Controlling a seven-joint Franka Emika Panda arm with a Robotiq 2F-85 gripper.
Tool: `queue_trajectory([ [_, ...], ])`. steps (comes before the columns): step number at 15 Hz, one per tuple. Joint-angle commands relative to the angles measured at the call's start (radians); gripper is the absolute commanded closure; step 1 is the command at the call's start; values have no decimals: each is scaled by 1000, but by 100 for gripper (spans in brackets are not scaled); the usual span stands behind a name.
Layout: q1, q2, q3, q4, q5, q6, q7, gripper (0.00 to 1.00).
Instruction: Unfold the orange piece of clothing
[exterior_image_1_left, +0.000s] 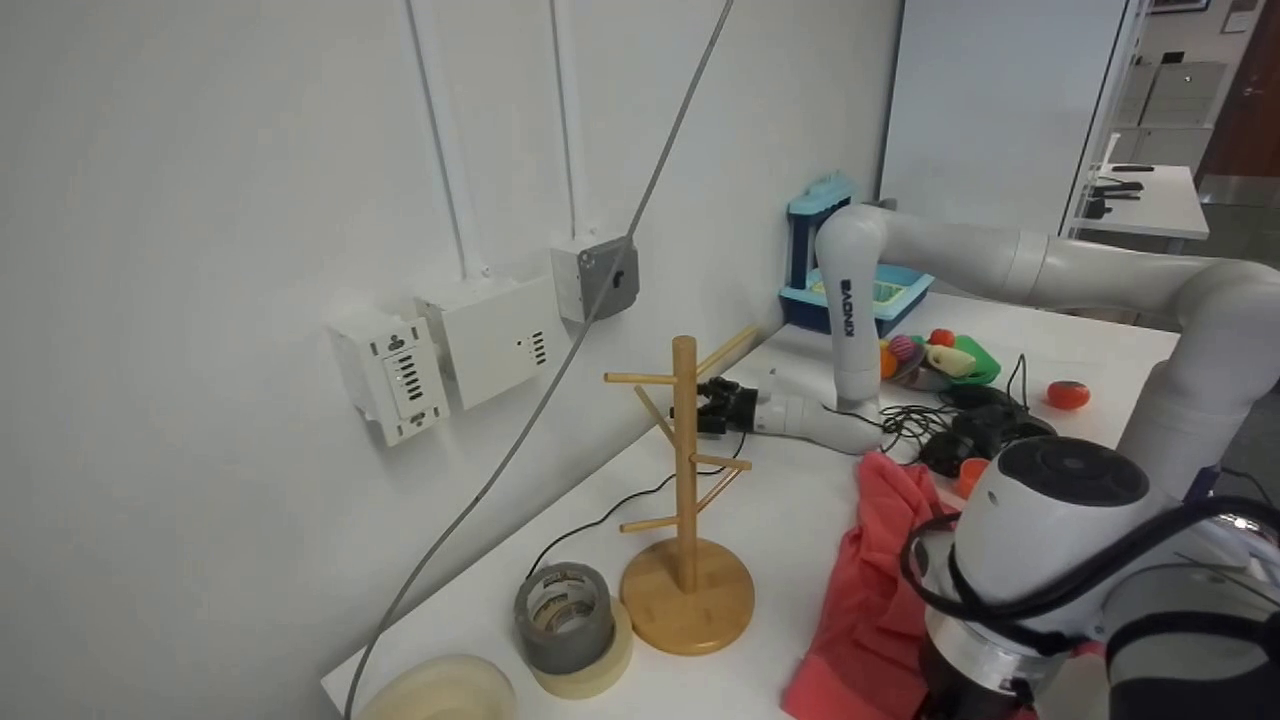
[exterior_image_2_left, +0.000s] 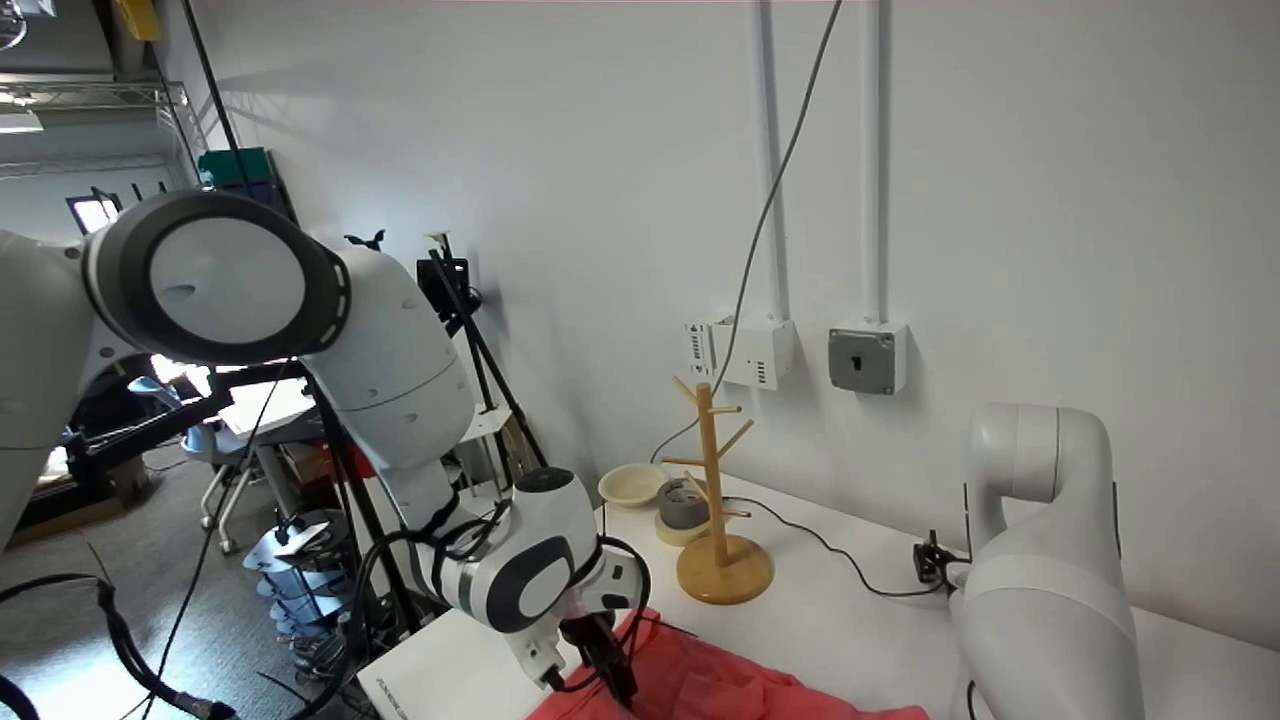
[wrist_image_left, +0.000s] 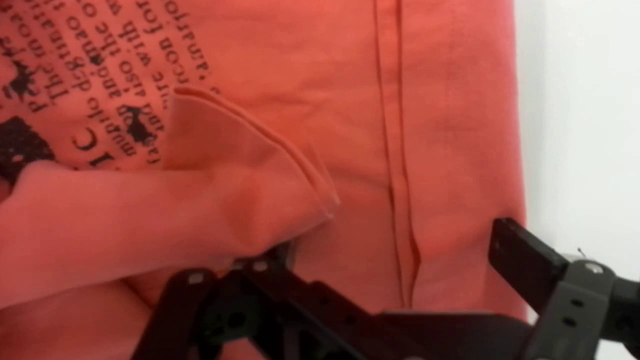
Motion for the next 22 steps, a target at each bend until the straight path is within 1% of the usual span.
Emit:
queue_trajectory([
  [1,36,21,30,34,59,23,-54,0],
  [6,70,49,91,117,72,0,-79,0],
  [7,83,48,88,127,66,-9,-83,0],
  [9,74,31,100,128,61,-34,-109,0],
  [10,42,14,130,118,68,-57,-131,0],
  [12,23,-19,144,94,68,-91,-156,0],
  [15,5,-61,140,68,63,-148,-186,0],
  [17,-1,-93,124,49,54,-183,-201,0],
  [19,-2,-116,99,34,42,-214,-211,0],
  [21,20,-117,48,23,22,-236,-189,0],
  [22,21,-113,34,19,19,-244,-184,0],
])
